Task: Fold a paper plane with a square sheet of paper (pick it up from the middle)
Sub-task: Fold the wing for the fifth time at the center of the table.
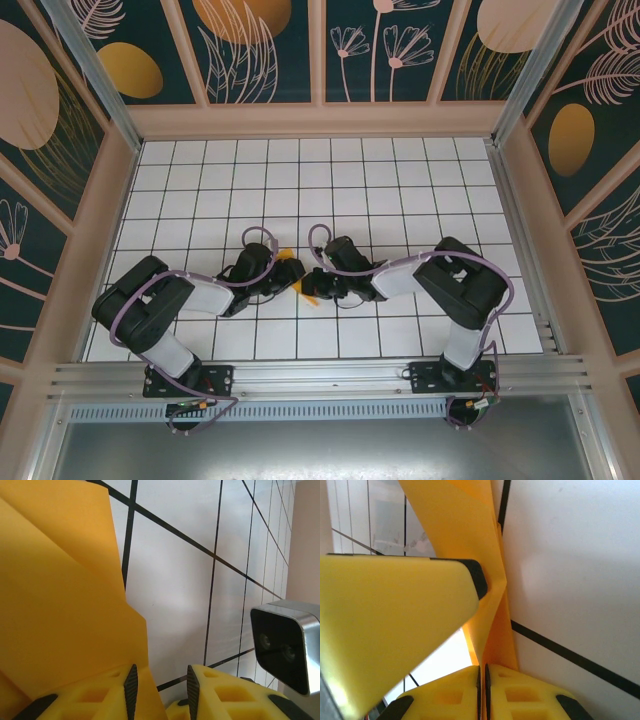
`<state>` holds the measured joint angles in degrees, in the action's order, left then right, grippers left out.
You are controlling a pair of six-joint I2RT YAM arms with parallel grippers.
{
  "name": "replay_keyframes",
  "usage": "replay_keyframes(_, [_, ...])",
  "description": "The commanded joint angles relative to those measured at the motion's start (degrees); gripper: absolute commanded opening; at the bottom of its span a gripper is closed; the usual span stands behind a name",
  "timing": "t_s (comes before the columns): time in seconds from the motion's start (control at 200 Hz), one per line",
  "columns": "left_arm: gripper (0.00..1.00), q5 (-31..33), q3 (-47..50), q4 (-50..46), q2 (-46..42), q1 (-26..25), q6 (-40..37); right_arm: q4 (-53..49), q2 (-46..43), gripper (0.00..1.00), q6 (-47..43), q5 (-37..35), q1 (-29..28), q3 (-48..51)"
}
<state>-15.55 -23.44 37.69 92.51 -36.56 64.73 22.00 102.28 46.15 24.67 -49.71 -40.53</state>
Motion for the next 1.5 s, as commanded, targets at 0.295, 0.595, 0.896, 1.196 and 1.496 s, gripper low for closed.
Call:
replay_keyframes(0.295, [0.33,2.54,0.09,-5.52,2.07,-0.05,-1.11,-2.66,-5.60,0.14,-1.60,-1.18,-0.25,3.73])
replay_keyframes(0.595, [0.31,3.67,-0.46,-7.93,2.06,-0.08,-0.26,-3.20,-2.72,0.05,-2.59,0.33,-0.62,7.22])
replay_keyframes(0.896, [0.31,3.41,-1.18,-9.26,2.68,-0.01,-0.06,-7.03,-1.81,0.09,-3.00,-0.50,-0.89,6.08])
replay_keyframes(1.196, [0.30,3.61,-1.61,-9.85,2.59,-0.01,-0.27,-8.76,-7.44,0.12,-3.65,0.44,-0.65,6.27])
replay_keyframes(1.496, [0.30,3.42,-1.87,-10.36,2.50,-0.01,-0.56,-7.02,-7.77,0.06,-2.07,0.80,-0.65,9.86])
